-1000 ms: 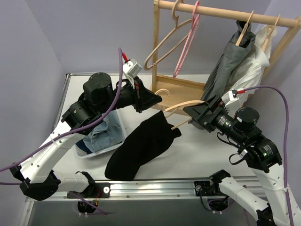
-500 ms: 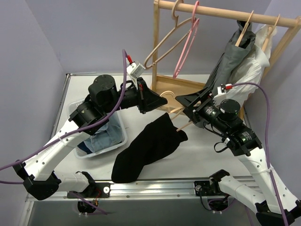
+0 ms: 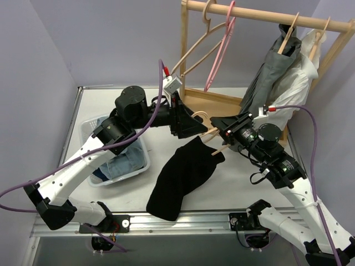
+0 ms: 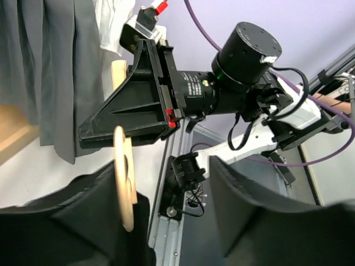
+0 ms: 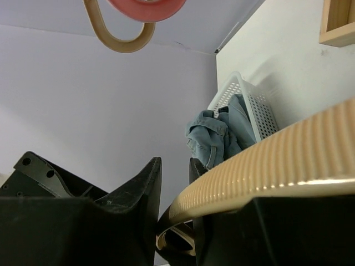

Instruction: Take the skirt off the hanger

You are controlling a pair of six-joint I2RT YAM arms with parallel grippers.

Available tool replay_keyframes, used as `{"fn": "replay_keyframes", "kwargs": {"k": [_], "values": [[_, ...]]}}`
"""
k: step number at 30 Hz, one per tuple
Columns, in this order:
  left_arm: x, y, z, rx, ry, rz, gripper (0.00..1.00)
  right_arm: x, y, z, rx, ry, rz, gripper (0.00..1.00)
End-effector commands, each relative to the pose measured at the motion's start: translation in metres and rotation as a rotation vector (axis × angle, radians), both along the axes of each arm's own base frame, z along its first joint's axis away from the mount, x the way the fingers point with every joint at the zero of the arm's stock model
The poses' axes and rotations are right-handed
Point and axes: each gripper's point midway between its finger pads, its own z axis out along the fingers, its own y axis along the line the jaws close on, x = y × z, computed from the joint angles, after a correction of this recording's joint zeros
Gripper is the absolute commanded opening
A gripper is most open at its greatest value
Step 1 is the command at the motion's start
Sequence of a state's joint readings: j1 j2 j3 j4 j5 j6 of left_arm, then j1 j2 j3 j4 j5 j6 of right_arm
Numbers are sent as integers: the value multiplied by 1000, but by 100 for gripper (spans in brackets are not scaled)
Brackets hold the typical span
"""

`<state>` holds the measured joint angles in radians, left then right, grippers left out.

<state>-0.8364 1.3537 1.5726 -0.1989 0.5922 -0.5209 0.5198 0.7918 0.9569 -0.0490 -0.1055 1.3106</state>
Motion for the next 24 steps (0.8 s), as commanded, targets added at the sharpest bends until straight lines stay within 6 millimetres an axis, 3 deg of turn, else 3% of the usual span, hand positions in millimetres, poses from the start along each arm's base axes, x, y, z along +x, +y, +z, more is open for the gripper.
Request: {"fn": "replay_keyframes", "kwargs": {"k": [1,2,3,5,6,12,19,24], "values": [[-16,21,21,-33,-102,8,71,1,-5,32,99,-80,-39,0],[-17,25,16,-20,-112,20,94,-1,-6,32,109,-85,-39,0],[-25,36,21,-22,-140,23,94,-2,-6,34,128,-88,-35,0],[-20,48,8,25,-166,91,94,-4,-6,37,149,-99,-30,0],[-25,60,14,17,-192,115,94,-4,-6,36,150,-98,-31,0],[-27,98,-8,86,-237,245,94,-12,-17,45,189,-116,-61,0],[-32,104,-89,250,-104,234,94,-23,-27,69,229,-157,-78,0],[-45,99,-122,250,-26,166,94,-28,-30,88,251,-185,-76,0]]}}
